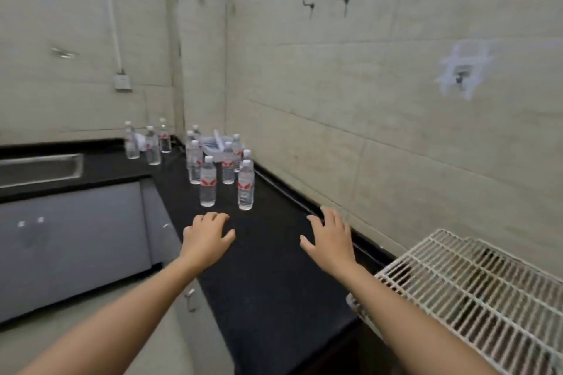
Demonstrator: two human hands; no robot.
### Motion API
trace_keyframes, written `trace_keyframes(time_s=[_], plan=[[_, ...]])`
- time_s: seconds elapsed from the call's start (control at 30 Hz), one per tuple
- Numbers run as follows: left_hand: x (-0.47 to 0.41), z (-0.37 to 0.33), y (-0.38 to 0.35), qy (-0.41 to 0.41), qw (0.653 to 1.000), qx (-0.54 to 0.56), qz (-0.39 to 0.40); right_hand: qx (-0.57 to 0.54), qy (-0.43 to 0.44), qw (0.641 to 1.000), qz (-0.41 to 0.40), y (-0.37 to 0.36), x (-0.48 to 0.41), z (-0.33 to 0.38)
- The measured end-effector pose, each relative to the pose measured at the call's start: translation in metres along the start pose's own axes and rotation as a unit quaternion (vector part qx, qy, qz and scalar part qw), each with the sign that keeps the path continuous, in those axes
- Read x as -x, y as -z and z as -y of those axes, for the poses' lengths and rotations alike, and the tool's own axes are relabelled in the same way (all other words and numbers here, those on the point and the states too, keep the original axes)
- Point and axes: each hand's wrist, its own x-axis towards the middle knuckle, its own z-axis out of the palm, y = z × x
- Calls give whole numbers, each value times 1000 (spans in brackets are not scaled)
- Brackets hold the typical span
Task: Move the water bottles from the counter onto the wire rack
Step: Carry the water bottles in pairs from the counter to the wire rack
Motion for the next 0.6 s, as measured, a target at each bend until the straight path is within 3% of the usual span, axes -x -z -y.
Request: trace_keyframes(time_s=[0.3,0.6], plan=[[72,141,44,151,987,-36,-32,-31,127,987,89,-41,-13,130],[129,293,113,288,950,-111,-44,-73,217,962,151,-79,-24,294]])
